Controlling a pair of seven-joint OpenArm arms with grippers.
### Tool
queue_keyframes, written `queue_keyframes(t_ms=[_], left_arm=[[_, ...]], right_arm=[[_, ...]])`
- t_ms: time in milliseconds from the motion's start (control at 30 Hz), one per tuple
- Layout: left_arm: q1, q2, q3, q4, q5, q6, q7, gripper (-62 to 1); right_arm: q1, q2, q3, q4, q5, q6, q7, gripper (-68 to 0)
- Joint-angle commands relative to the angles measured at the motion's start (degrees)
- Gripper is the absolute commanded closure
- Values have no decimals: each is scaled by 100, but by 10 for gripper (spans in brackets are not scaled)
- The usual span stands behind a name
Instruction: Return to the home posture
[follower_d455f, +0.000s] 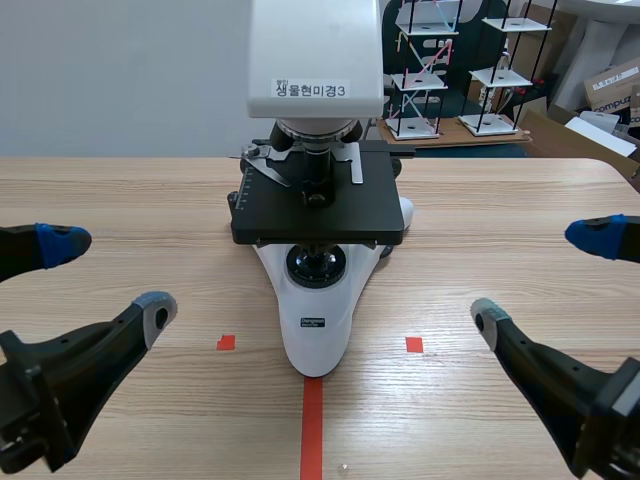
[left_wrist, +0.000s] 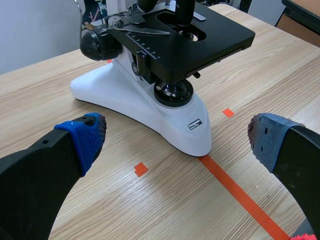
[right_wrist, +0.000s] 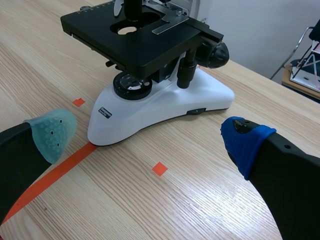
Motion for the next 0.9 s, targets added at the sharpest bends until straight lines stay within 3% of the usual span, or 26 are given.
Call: queue_keyframes(t_ms=[0, 233, 867], left_arm=[[11, 13, -48, 72, -52, -13, -81, -598], [11, 13, -48, 72, -52, -13, -81, -598], [11, 13, -46, 72, -52, -13, -81, -598]], right_arm=[[35, 72, 42, 122, 26, 2, 155, -643], [-61, 74, 42, 122, -96, 2, 424, -642], [-59, 74, 42, 122, -92, 0, 446, -643]])
